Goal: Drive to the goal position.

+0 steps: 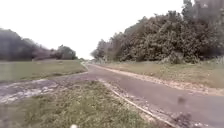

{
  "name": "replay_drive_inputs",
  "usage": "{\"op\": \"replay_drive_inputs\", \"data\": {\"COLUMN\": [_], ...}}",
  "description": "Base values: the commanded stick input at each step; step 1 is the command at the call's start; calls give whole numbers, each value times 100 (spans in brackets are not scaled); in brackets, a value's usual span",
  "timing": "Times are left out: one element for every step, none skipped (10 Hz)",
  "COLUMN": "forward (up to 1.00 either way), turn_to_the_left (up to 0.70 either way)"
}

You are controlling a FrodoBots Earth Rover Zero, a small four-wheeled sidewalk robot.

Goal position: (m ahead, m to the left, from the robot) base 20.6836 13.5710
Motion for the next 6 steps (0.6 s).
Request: {"op": "replay_drive_inputs", "data": {"forward": [70,70,70,70,70,70], "turn_to_the_left": [0,0,0,0,0,0]}}
